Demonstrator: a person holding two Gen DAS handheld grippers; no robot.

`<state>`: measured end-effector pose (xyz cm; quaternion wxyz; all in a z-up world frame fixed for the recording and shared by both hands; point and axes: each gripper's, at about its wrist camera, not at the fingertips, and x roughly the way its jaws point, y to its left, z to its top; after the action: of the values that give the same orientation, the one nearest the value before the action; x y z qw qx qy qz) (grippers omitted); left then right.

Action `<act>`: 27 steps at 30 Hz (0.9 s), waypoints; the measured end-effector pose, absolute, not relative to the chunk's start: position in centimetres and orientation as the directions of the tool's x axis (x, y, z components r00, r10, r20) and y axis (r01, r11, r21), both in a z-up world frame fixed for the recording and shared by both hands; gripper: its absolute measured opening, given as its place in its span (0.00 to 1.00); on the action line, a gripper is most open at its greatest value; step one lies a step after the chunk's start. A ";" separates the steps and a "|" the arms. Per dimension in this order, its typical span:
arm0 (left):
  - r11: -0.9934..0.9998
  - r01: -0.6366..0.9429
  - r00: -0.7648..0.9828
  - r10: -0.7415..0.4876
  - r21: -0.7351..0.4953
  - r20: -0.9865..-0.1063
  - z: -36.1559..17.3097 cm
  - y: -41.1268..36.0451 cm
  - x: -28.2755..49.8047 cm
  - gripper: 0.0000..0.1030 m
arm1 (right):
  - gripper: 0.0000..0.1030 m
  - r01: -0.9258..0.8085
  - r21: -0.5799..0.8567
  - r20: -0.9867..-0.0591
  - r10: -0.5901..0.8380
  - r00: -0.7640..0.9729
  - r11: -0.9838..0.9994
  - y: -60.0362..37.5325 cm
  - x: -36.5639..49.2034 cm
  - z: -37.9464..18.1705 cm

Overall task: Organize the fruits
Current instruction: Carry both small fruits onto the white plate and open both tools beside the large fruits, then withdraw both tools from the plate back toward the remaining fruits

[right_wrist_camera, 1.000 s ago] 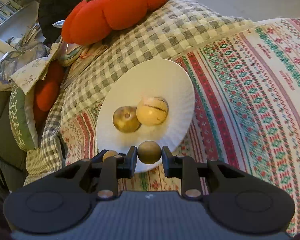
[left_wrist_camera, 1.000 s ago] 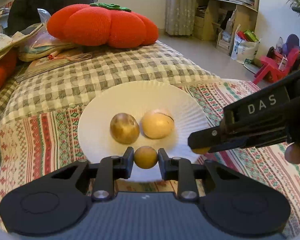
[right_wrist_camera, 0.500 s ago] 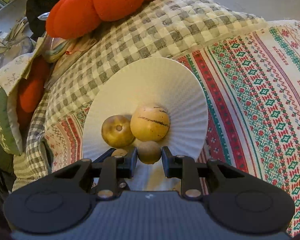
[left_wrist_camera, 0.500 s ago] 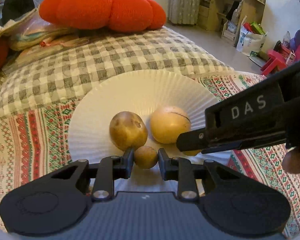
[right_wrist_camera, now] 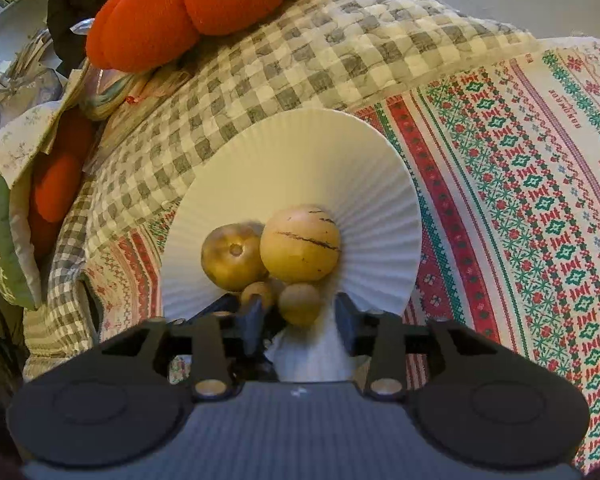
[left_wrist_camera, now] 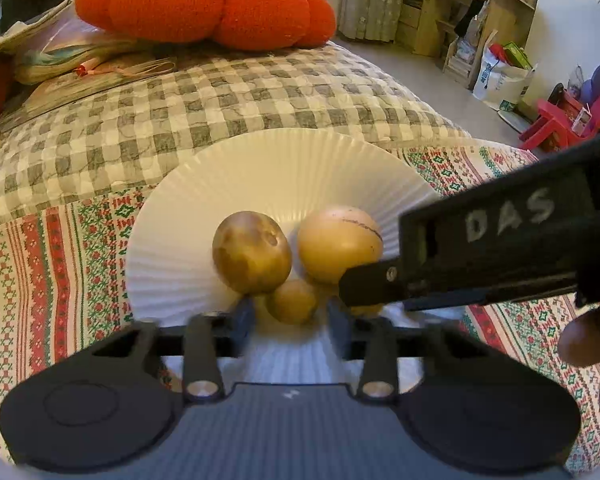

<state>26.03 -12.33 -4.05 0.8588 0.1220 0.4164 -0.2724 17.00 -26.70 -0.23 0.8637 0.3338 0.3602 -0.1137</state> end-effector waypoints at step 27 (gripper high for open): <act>0.847 0.530 0.511 -0.360 -0.043 -0.780 2.2 -5.5 15.3 0.85 | 0.80 0.395 0.401 -0.674 -0.025 0.738 0.827 -22.4 4.5 3.5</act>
<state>15.35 -5.46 2.17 0.8634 0.1011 0.4218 -0.2576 4.46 -22.38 3.50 0.8923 0.2700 0.3420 -0.1177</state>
